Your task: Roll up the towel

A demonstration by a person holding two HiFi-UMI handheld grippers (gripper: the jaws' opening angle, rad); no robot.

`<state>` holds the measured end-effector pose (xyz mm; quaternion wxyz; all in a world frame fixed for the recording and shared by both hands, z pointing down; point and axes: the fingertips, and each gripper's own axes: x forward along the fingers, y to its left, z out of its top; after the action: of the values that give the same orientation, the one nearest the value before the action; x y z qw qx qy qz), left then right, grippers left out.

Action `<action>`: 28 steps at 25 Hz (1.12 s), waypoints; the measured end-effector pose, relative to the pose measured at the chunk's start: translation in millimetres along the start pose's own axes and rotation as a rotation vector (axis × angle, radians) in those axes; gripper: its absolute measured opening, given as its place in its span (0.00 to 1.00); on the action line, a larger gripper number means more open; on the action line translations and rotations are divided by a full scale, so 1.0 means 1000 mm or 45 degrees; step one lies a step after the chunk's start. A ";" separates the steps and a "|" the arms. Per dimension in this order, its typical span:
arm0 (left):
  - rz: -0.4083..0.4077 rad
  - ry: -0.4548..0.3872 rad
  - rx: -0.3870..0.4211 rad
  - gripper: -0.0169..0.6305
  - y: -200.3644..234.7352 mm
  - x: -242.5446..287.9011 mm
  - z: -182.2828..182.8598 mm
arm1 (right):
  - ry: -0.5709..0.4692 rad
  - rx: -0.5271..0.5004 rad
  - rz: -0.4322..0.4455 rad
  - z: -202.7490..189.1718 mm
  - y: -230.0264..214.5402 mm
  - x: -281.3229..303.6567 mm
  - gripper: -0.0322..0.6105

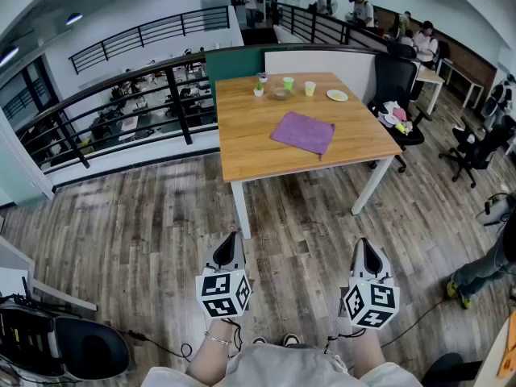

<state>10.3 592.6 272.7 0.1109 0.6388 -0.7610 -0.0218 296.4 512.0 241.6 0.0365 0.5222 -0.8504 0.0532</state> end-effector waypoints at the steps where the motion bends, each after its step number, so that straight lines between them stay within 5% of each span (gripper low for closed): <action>1: 0.001 0.001 0.000 0.02 0.000 0.001 0.001 | -0.002 0.000 0.001 0.001 0.000 0.001 0.05; 21: 0.008 0.003 0.063 0.03 -0.004 -0.005 0.010 | -0.014 0.080 0.012 0.001 -0.001 0.001 0.05; 24: -0.001 0.010 0.063 0.03 -0.009 -0.004 0.011 | -0.017 0.068 0.016 0.005 -0.004 -0.001 0.12; 28: -0.014 0.010 0.069 0.12 -0.013 -0.004 0.015 | -0.036 0.049 0.023 0.013 -0.005 -0.004 0.15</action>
<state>20.8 592.8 255.3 0.0965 0.6459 -0.7573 0.0006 303.0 511.4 228.4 0.0140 0.5160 -0.8542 0.0627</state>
